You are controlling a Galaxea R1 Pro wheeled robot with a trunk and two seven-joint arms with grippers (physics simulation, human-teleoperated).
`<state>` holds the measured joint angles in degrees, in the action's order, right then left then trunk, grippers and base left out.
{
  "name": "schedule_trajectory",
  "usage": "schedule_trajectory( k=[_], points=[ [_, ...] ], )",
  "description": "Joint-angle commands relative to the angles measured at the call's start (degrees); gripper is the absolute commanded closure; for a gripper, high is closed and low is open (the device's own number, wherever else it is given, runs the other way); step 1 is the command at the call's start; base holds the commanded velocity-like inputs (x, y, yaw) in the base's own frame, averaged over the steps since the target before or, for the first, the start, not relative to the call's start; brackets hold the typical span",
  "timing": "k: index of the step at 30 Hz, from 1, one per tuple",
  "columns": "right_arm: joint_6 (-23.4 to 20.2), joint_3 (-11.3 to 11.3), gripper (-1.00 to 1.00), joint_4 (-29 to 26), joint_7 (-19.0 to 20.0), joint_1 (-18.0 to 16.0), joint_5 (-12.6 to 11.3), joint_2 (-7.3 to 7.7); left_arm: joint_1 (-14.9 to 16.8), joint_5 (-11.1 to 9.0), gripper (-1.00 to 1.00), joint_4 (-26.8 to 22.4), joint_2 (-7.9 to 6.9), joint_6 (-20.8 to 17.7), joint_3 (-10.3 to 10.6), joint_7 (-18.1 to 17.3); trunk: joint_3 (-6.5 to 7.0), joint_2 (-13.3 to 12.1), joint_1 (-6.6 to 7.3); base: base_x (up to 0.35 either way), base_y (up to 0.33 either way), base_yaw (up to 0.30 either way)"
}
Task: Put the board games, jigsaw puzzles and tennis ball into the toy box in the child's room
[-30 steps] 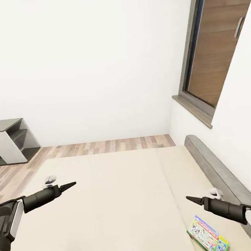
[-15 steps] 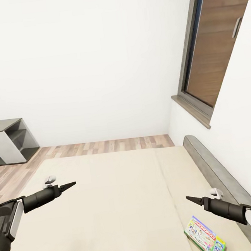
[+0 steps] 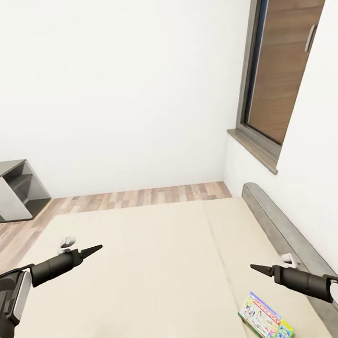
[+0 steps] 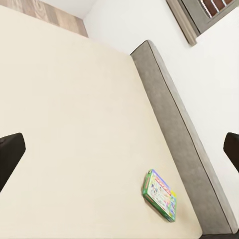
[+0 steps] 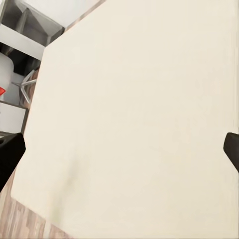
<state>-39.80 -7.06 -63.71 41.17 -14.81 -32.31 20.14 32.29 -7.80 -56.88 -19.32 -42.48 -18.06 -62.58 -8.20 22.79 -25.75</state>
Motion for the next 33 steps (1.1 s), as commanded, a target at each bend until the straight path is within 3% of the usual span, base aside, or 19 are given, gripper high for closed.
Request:
schedule_trajectory(
  k=[1, 33],
  points=[
    [-0.4, -0.1, -1.00, 0.0, 0.1, 0.0, -0.2, 0.00, 0.1, -0.2, -1.00, 0.0, -0.01, -0.4, 0.0, -0.1, -0.12, 0.1, -0.04, 0.000, -0.131, 0.000],
    [-1.0, -0.1, -1.00, 0.0, -0.1, 0.0, -0.2, 0.14, 0.1, -0.2, -1.00, 0.0, -0.02, -0.4, -0.2, -0.1, -0.12, 0.1, -0.04, 0.000, -0.010, 0.000]
  ],
)
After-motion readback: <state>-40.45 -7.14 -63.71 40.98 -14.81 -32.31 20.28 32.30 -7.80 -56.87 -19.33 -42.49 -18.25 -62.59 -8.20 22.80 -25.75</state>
